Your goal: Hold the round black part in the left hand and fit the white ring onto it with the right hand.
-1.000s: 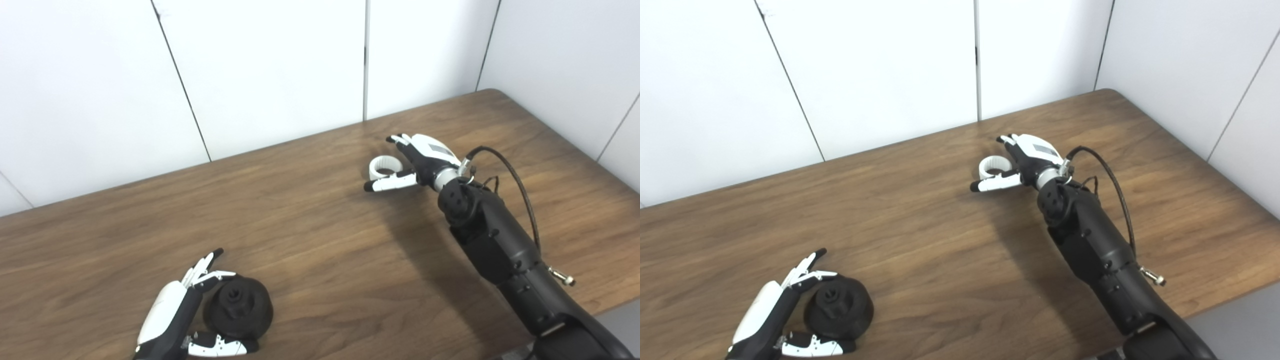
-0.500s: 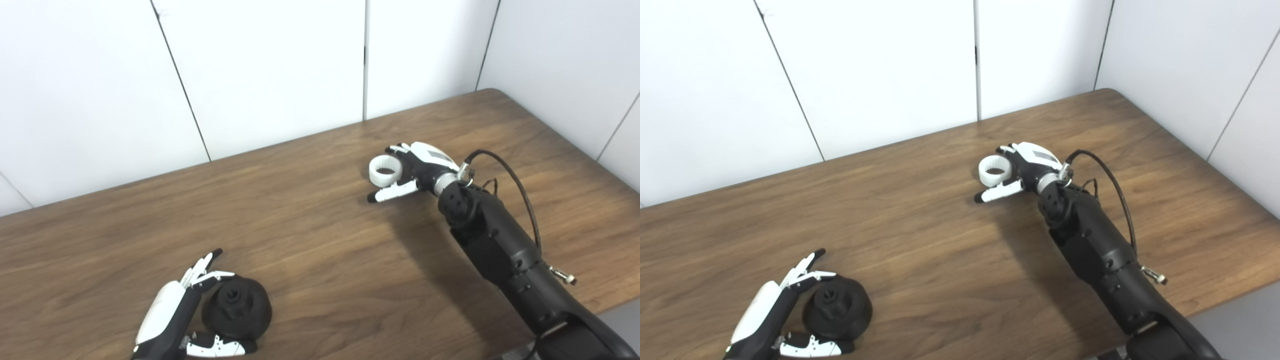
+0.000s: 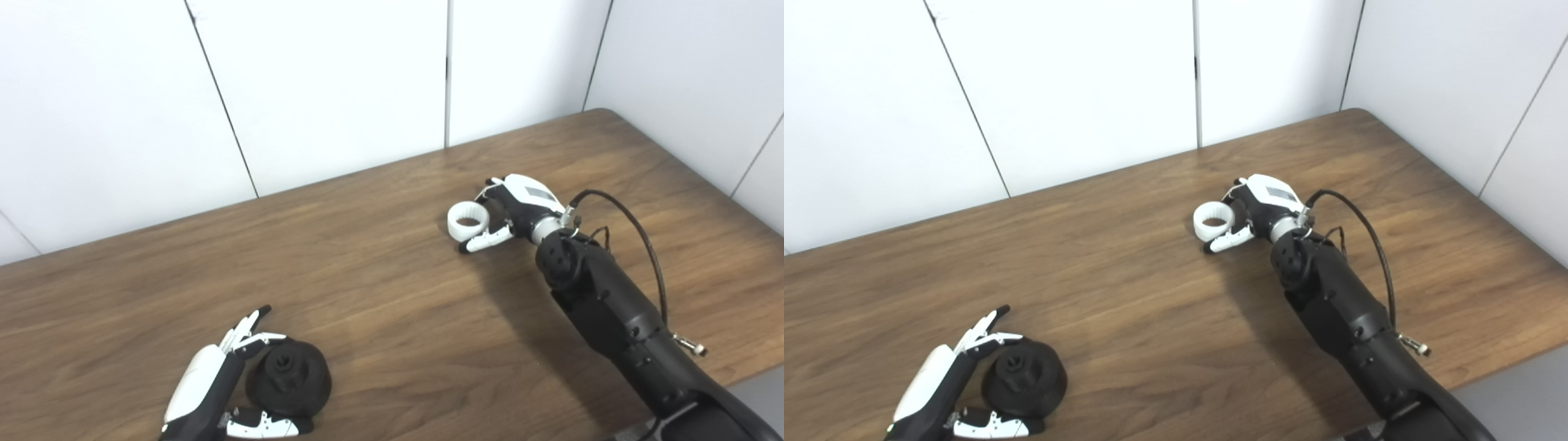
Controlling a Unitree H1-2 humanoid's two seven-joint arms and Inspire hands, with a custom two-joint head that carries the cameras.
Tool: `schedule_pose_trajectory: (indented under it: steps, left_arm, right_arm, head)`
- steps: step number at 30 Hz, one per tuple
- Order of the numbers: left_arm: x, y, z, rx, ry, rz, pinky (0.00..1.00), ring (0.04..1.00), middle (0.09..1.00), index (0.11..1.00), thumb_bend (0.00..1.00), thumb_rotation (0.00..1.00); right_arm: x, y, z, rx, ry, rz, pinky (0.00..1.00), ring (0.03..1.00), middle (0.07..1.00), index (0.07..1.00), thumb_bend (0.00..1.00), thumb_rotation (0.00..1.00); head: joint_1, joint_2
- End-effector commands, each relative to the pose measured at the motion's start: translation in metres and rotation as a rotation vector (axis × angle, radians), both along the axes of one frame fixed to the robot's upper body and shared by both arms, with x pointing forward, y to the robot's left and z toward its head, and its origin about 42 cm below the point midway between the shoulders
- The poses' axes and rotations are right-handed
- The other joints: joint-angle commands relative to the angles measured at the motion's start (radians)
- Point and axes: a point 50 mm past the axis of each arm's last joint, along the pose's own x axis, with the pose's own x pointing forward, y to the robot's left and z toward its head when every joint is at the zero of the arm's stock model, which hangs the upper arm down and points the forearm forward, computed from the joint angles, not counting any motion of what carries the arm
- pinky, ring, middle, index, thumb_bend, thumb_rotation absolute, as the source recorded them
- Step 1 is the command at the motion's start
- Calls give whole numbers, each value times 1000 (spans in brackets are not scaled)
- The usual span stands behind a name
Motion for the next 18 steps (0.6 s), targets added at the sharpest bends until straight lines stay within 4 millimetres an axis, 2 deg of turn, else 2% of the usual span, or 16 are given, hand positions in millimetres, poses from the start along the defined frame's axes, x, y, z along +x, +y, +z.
schedule_pose_trajectory:
  steps: [1,4,6,8,14,18]
  left_arm:
    - [0,7,6,22,-14,0,1000,1000,1000,635,973,254]
    - [0,7,7,21,-8,3,1000,1000,1000,635,972,256]
    - [-1,7,7,24,-8,5,1000,1000,1000,635,973,266]
    - [0,8,6,26,-11,2,1000,1000,1000,634,974,266]
    - [0,8,7,27,-8,4,1000,1000,1000,637,974,263]
    - [1,8,7,23,-7,4,1000,1000,1000,637,974,264]
  right_arm:
    - [5,-2,17,-32,-92,5,1000,980,919,636,745,333]
    - [4,-2,15,-30,-124,3,1000,966,904,616,728,320]
    - [3,-2,14,-27,-145,0,988,946,882,536,603,218]
    - [3,-1,12,-19,-166,-2,995,939,873,501,534,171]
    - [1,1,9,-12,-249,-9,982,916,847,488,516,154]
    - [0,2,7,9,-309,-17,967,937,852,487,518,149]
  head:
    - [1,2]
    - [3,3]
    - [5,4]
    - [7,5]
    - [8,7]
    - [8,9]
